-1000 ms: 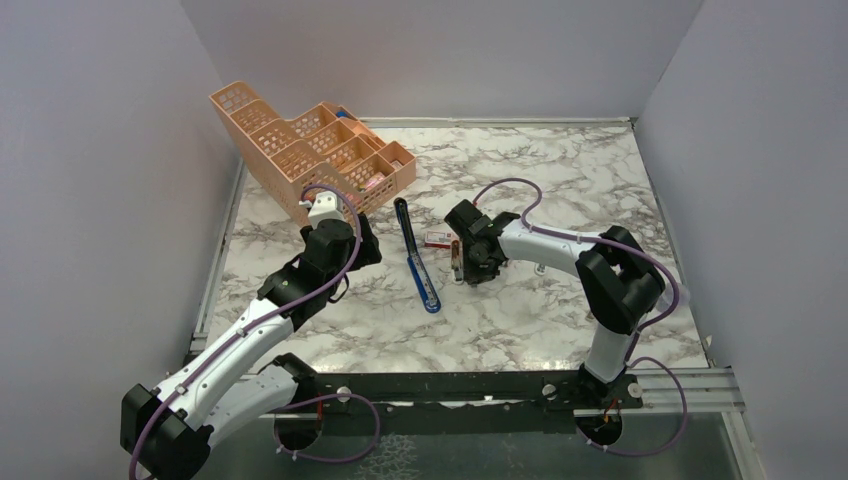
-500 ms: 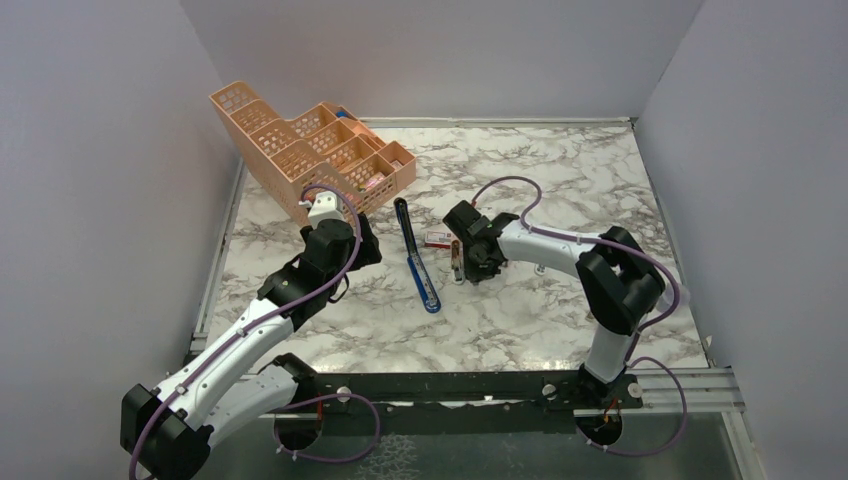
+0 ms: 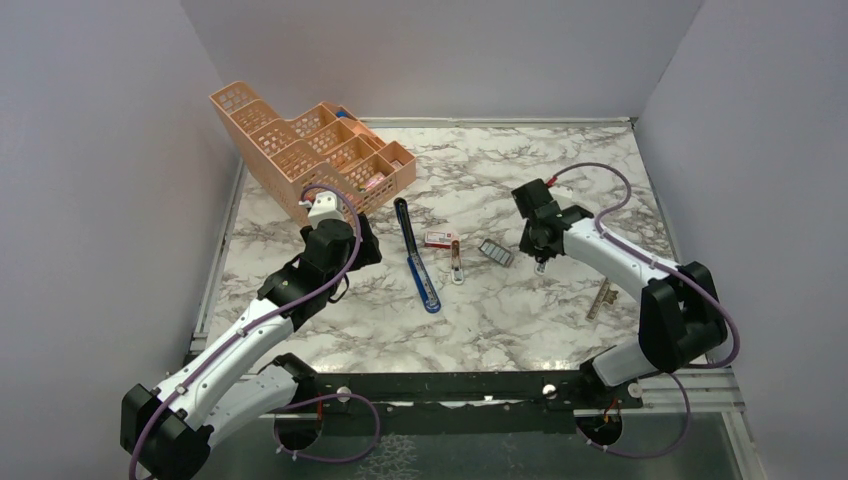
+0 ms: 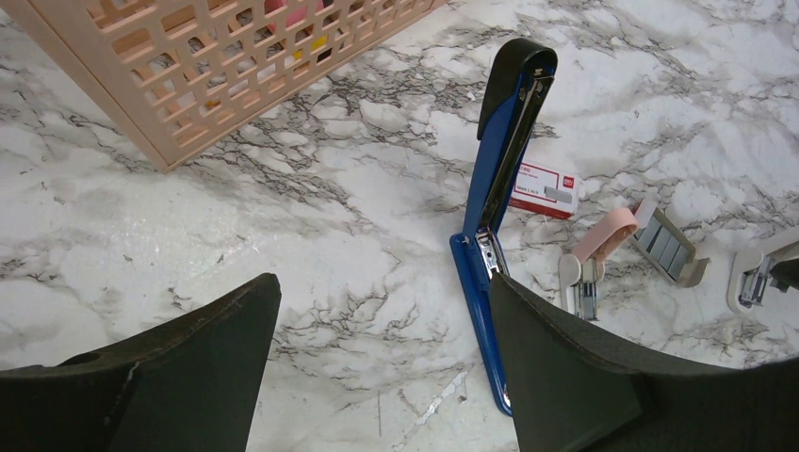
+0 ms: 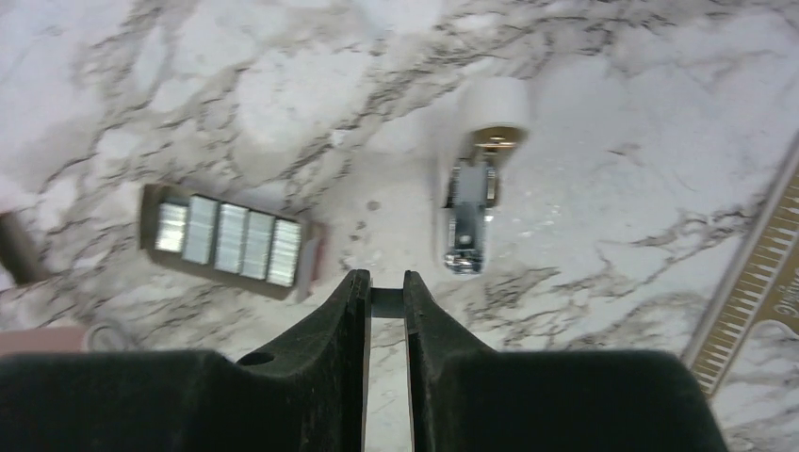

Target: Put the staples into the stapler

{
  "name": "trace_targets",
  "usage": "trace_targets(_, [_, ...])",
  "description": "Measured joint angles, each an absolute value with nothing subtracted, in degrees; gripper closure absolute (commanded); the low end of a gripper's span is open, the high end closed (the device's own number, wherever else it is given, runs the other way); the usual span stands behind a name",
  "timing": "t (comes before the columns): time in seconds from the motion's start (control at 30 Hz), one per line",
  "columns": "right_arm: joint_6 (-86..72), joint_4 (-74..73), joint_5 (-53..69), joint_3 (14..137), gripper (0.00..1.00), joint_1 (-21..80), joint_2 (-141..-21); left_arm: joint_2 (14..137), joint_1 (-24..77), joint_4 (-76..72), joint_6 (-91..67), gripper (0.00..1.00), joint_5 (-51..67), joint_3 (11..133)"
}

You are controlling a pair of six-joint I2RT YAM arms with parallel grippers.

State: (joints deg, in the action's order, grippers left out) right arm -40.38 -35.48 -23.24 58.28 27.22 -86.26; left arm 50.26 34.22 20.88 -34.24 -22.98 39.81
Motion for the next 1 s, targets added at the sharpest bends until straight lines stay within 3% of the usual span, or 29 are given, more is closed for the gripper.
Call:
trace_targets(0.27, [-40.3, -35.1, -23.5, 52.3, 0.79, 21.3, -84.4, 50.3, 34.2, 20.9, -34.2, 0.17, -23.0, 39.8])
trace_targets(1.0, [-38.3, -26.2, -25.7, 49.0, 0.78, 20.3, -84.4, 50.8, 34.2, 20.9, -34.2, 0.17, -23.0, 39.8])
